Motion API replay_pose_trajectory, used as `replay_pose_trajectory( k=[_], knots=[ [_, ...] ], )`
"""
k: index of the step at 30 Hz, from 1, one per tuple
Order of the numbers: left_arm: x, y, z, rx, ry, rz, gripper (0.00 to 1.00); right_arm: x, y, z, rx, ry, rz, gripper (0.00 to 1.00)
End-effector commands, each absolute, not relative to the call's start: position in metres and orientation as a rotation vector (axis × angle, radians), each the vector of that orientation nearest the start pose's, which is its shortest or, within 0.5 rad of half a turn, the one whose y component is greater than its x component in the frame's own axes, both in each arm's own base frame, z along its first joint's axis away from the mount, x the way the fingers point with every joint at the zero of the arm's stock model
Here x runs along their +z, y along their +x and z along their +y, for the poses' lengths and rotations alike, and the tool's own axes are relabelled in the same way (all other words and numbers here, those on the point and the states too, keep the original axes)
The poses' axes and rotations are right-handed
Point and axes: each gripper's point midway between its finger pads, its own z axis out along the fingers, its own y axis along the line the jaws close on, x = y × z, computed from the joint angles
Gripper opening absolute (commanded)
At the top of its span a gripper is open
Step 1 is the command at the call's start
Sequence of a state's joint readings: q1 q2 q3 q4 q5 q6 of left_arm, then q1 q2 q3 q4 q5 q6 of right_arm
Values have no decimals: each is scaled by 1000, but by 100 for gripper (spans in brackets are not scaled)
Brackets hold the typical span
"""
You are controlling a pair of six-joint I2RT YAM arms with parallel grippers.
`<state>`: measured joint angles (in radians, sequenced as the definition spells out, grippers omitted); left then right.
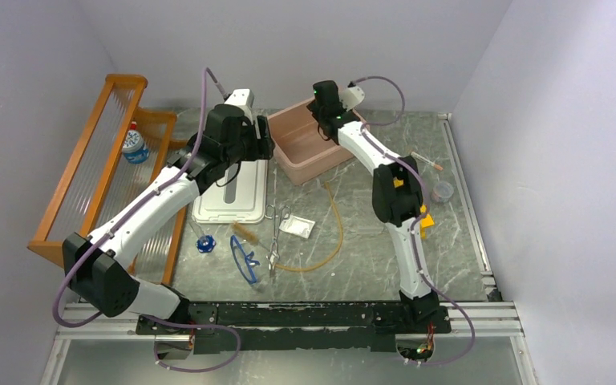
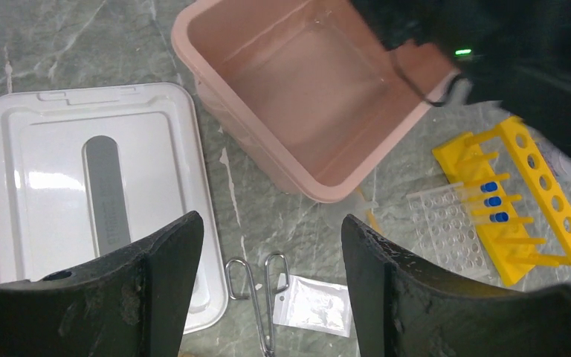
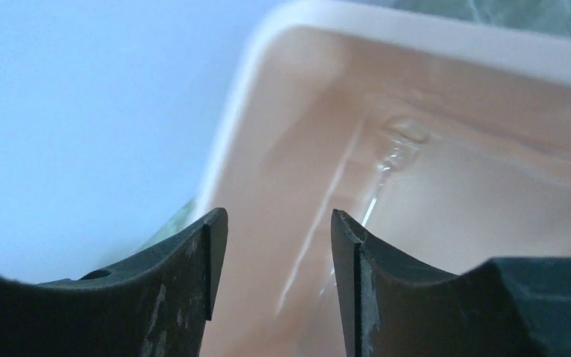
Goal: Organize the chemistry lab equipment
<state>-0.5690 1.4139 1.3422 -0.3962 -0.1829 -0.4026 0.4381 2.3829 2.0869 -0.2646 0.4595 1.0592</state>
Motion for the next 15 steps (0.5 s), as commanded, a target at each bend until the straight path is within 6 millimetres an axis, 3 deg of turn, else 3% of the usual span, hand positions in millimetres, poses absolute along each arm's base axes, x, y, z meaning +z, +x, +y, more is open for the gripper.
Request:
replay_pose_trajectory(
  k=[1, 6, 11, 15],
  knots=[
    [263, 383, -217, -468, 43, 2054, 72, 204, 603, 243, 491, 686, 1891, 58],
    [249, 385, -209, -447, 92, 2080, 73, 235, 569, 255, 560, 416, 1952, 59],
    [229, 386, -185, -369, 7, 2122, 72, 256, 510, 266, 546, 164, 1978, 59],
    [221, 384, -155, -255, -65, 2185, 71, 254, 455, 290, 561, -38, 1991, 59]
  ],
)
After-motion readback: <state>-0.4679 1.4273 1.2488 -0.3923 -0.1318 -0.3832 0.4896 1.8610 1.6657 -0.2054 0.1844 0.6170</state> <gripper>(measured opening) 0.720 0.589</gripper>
